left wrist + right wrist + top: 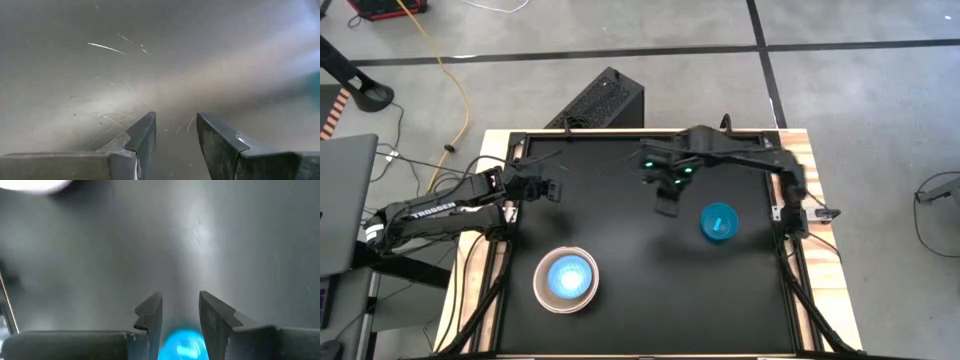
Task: Nest bowls inside each other
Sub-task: Stack the blue bowl on top of the blue patterned bowl
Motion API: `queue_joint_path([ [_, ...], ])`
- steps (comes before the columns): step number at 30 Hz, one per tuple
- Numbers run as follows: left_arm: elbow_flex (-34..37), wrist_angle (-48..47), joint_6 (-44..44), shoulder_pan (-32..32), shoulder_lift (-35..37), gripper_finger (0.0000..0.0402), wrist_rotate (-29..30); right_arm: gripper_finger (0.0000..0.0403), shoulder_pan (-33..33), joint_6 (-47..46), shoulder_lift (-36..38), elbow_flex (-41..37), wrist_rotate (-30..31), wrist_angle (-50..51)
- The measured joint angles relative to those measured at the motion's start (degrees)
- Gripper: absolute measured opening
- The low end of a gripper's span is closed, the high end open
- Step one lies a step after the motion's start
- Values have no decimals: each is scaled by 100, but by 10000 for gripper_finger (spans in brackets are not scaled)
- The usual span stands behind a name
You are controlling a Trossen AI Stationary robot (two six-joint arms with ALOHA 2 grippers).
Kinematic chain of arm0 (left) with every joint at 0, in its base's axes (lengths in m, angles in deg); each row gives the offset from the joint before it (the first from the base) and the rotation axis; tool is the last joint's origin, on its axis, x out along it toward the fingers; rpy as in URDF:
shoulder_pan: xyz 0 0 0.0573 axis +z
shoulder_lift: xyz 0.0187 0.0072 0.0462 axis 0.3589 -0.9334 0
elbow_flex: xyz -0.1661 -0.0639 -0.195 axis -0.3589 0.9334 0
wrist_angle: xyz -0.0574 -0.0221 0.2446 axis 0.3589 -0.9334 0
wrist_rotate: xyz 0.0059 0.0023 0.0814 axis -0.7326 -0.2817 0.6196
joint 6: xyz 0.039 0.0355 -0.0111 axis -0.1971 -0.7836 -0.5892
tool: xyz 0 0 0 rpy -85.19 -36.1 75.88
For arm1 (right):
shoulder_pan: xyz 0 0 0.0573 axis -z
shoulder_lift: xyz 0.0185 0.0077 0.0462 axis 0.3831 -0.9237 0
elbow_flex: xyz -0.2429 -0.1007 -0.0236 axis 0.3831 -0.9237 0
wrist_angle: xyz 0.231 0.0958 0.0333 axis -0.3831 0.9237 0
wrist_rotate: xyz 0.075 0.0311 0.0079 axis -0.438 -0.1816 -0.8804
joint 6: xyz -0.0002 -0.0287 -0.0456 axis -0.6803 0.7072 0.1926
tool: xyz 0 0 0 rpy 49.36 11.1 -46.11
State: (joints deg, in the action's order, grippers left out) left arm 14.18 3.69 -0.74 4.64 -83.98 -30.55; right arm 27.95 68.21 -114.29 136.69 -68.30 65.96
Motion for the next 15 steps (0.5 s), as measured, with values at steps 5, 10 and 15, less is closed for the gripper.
queue_joint_path([
  [5,0,2,350,1,2,130,165,132,236,18,1308,-1971,70,-601],
  [10,0,20,601,1,1,130,297,132,649,-268,2860,-4412,91,-1642],
  [15,0,76,761,1,0,130,492,132,1216,-671,4017,-6299,90,-2395],
])
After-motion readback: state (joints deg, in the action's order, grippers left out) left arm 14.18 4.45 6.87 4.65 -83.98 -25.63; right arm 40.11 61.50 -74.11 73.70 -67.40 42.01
